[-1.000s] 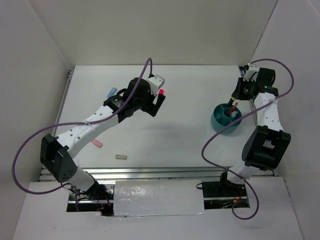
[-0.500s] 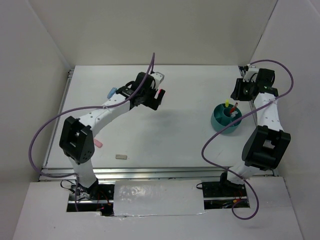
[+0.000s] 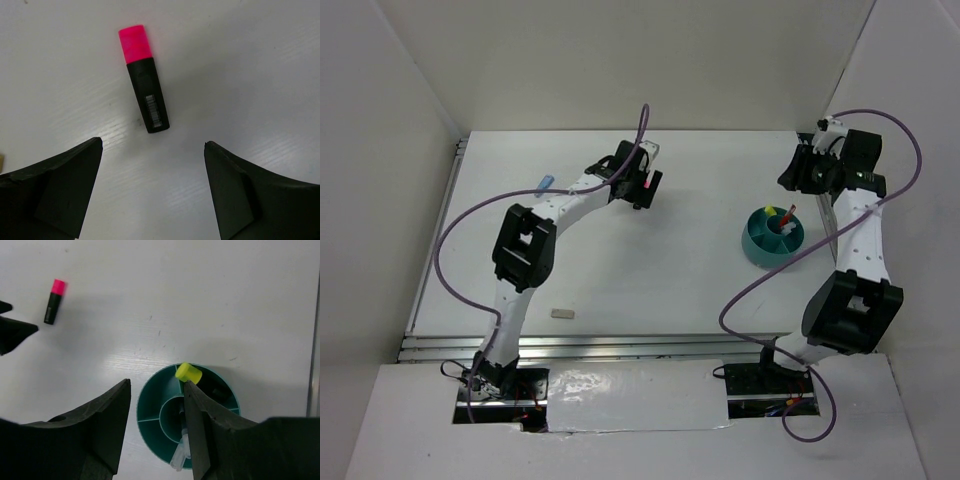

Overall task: Sort the stationery into containers
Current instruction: Pick up the stationery from the center of the board.

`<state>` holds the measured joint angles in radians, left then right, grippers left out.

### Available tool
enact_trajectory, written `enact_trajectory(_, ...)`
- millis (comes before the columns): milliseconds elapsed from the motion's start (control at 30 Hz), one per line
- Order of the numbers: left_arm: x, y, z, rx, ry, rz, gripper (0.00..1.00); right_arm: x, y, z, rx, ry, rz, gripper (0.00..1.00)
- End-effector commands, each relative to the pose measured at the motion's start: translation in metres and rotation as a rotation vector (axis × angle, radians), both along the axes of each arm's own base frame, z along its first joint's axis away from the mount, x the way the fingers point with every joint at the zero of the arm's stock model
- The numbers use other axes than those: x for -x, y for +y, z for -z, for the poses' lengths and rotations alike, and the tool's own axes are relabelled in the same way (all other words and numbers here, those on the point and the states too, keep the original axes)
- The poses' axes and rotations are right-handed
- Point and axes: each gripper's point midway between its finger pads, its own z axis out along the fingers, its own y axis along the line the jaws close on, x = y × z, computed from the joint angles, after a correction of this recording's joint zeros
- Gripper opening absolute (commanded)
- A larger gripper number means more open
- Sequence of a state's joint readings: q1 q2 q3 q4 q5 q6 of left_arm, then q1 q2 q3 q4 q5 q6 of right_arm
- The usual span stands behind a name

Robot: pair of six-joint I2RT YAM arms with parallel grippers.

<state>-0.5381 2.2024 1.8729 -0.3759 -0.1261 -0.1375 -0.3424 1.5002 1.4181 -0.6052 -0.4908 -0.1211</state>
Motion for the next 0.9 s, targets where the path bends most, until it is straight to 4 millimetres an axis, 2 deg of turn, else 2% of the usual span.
enact_trajectory(0,-0.025,-0.011,0.004,0.056,-0.027,-0.036,0.95,0.007,0.015,-0.06,-0.011,-0.138,-0.023,0.54)
enact_trajectory(67,-0.032,-0.013,0.012,0.059,-0.027,-0.044,0.94,0.011,0.017,-0.068,-0.012,-0.151,-0.023,0.62)
enact_trajectory(233,-0.046,-0.014,0.046,0.054,0.003,-0.08,0.92,0.023,0.02,-0.089,-0.009,-0.188,-0.004,0.83)
enact_trajectory(267,-0.048,-0.012,0.05,0.052,0.01,-0.087,0.91,0.024,0.02,-0.092,-0.007,-0.194,-0.004,0.83)
enact_trajectory(333,-0.05,-0.008,0.071,0.051,0.05,-0.115,0.87,0.028,0.023,-0.097,-0.006,-0.208,-0.011,0.83)
enact_trajectory(467,-0.045,-0.004,0.092,0.036,0.1,-0.133,0.77,0.032,0.027,-0.105,-0.01,-0.227,-0.021,0.83)
enact_trajectory(600,-0.033,0.01,0.105,-0.023,0.137,-0.18,0.57,0.033,0.032,-0.106,-0.018,-0.227,-0.034,0.82)
enact_trajectory(667,-0.025,0.017,0.11,-0.052,0.156,-0.192,0.51,0.032,0.041,-0.106,-0.032,-0.223,-0.052,0.82)
enact_trajectory(733,-0.014,0.025,0.116,-0.084,0.191,-0.196,0.37,0.032,0.05,-0.107,-0.042,-0.226,-0.067,0.82)
enact_trajectory(767,-0.012,0.026,0.112,-0.084,0.198,-0.187,0.23,0.032,0.061,-0.104,-0.053,-0.22,-0.092,0.82)
enact_trajectory(833,-0.006,0.026,0.104,-0.088,0.214,-0.152,0.11,0.033,0.075,-0.104,-0.058,-0.227,-0.123,0.82)
enact_trajectory(867,-0.003,0.022,0.086,-0.056,0.205,-0.123,0.01,0.034,0.089,-0.1,-0.101,-0.207,-0.136,0.82)
